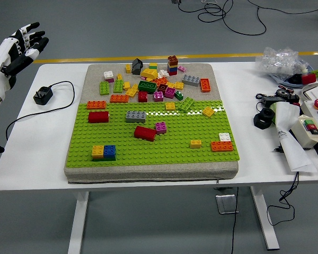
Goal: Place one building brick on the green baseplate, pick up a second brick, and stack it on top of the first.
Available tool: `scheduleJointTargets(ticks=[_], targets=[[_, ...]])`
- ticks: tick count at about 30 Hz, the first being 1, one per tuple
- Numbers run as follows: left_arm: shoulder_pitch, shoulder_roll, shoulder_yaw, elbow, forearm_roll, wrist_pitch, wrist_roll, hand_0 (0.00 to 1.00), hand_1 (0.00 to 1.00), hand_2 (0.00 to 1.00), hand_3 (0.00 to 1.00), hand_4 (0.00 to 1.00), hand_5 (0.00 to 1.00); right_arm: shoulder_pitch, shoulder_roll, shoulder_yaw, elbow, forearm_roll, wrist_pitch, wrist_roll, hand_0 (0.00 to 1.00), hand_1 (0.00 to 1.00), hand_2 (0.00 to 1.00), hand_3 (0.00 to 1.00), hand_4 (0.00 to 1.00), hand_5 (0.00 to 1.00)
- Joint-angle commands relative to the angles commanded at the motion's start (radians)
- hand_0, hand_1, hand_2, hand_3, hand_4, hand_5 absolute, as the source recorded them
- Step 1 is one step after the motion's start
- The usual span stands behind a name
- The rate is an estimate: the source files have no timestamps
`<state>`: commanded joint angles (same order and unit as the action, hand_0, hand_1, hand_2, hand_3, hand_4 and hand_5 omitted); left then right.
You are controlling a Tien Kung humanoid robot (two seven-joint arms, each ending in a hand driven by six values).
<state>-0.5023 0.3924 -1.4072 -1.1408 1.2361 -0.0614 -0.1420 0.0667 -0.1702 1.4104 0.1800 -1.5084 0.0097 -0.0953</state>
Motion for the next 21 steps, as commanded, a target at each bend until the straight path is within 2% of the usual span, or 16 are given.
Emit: scheduleJointTargets(ticks=[3, 4, 9, 10, 16, 17, 21], targets=[[-0.002, 0.000, -0.001, -0.001, 0.002, 0.001, -0.002, 0.977, 0.898, 0.879, 0.928, 0.855, 0.493, 0.000, 0.000, 0.001, 0.000, 0.000, 0.000, -0.001, 0.766, 0.717, 0.777, 0.795, 0.969, 0.701], [-0.002, 0.000, -0.002, -0.001, 0.002, 0.001, -0.002, 0.886, 0.848, 0.865, 0.921, 0.864, 0.404, 0.000, 0.000, 0.002, 0.000, 0.000, 0.000, -0.001, 0.765, 0.717, 0.777, 0.795, 0.970, 0.701], [-0.005, 0.000, -0.004, -0.002, 0.000, 0.002, -0.006, 0.886, 0.848, 0.865, 0.921, 0.864, 0.404, 0.001, 0.000, 0.003, 0.000, 0.002, 0.000, -0.001, 0.765, 0.717, 0.777, 0.795, 0.970, 0.701], [-0.005, 0.000, -0.004, -0.002, -0.002, 0.003, -0.007, 0.840, 0.843, 0.882, 0.919, 0.843, 0.308, 0.002, 0.000, 0.003, 0.000, 0.002, 0.000, 0.000, 0.765, 0.717, 0.776, 0.794, 0.969, 0.702], [-0.006, 0.000, -0.005, -0.001, -0.011, 0.002, -0.014, 0.840, 0.843, 0.882, 0.919, 0.843, 0.308, 0.001, 0.000, 0.003, 0.000, 0.004, 0.001, 0.000, 0.765, 0.717, 0.776, 0.794, 0.969, 0.702], [-0.006, 0.000, -0.005, 0.000, -0.012, 0.002, -0.014, 0.807, 0.867, 0.904, 0.932, 0.810, 0.192, 0.001, 0.000, 0.003, 0.000, 0.004, 0.001, 0.000, 0.766, 0.718, 0.776, 0.792, 0.969, 0.701], [-0.007, 0.000, -0.005, 0.001, -0.013, -0.005, -0.016, 0.807, 0.867, 0.904, 0.932, 0.810, 0.192, 0.000, 0.000, 0.002, 0.000, 0.006, 0.002, 0.000, 0.766, 0.718, 0.776, 0.792, 0.969, 0.701]])
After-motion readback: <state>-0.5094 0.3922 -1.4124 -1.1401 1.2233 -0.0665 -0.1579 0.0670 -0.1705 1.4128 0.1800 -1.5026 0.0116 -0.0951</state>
